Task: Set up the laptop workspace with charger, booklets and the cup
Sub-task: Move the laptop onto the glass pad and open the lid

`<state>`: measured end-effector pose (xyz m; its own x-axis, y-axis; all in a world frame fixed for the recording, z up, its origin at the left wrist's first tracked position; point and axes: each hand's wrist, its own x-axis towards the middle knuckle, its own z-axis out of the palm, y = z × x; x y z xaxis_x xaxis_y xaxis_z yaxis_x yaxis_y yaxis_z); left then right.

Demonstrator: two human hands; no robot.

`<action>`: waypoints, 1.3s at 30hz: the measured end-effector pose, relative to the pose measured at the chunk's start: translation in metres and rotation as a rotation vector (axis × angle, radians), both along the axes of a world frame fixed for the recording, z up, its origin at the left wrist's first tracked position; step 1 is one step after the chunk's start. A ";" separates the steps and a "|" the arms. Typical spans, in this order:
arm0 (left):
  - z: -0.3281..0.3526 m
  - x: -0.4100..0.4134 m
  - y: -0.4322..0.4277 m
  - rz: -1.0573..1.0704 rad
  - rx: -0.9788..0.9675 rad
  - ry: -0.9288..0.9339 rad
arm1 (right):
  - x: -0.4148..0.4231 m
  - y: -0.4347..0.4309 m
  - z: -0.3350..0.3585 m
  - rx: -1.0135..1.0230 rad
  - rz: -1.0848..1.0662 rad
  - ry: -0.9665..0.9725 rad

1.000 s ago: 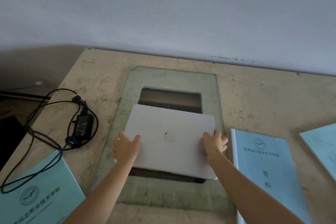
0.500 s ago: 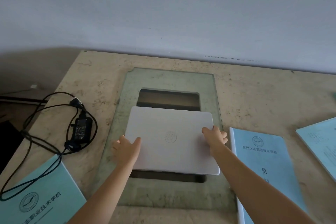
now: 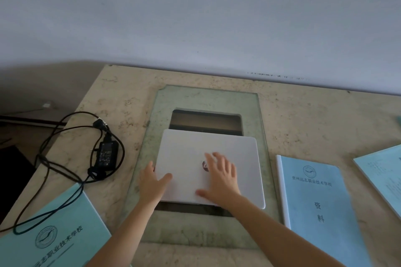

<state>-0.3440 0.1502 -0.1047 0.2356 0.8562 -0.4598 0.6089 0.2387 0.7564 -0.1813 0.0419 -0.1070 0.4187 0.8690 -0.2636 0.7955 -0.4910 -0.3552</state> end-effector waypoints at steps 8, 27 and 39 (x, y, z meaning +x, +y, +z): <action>-0.001 0.002 0.005 0.204 -0.055 -0.221 | -0.022 -0.008 -0.009 -0.129 0.187 -0.054; -0.034 -0.062 -0.003 -0.053 -0.006 -0.093 | -0.025 -0.013 0.010 0.030 0.315 -0.042; -0.030 -0.064 -0.012 -0.269 0.288 0.073 | -0.025 -0.012 0.026 0.094 0.298 -0.027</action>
